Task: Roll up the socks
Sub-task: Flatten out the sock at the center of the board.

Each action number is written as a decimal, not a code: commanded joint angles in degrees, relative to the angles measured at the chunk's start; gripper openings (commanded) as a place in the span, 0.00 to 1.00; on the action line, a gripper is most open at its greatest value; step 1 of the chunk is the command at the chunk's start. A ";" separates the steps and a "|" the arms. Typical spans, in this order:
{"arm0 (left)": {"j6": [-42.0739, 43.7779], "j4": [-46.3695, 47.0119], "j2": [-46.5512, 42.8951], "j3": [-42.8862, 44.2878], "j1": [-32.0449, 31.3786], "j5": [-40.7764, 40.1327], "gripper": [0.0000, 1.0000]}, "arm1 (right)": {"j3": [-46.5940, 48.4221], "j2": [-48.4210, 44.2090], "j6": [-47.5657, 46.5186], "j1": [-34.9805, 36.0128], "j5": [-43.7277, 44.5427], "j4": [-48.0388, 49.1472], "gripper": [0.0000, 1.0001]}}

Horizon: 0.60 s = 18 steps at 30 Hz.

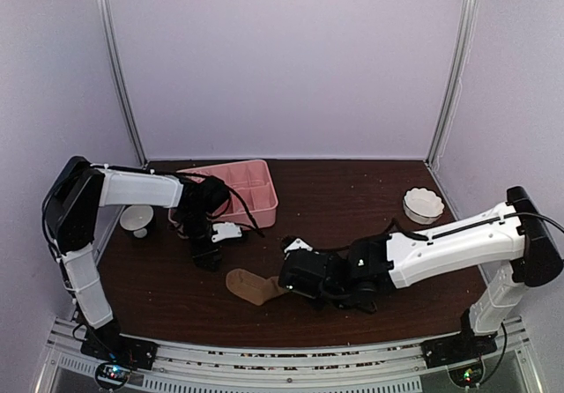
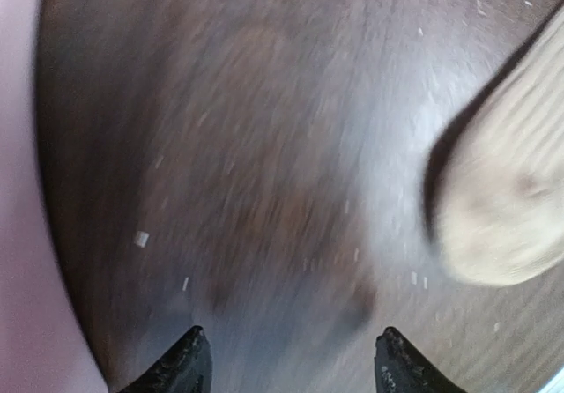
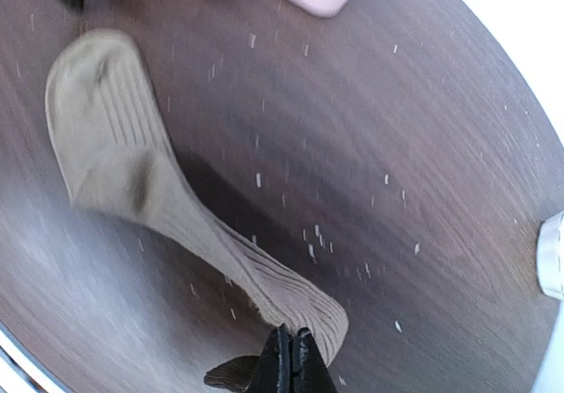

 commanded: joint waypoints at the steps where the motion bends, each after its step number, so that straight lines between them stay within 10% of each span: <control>1: -1.20 0.02 3.58 2.65 -2.91 -2.06 0.64 | -2.19 1.52 0.46 5.24 1.06 -9.69 0.00; 9: 0.18 -1.97 4.74 4.62 -5.69 -2.71 0.64 | 8.34 14.57 1.02 16.44 -7.02 -11.28 0.00; 18: 0.52 -7.36 -0.04 7.30 -5.69 1.45 0.68 | 2.44 4.21 -0.12 16.07 -18.27 5.77 0.53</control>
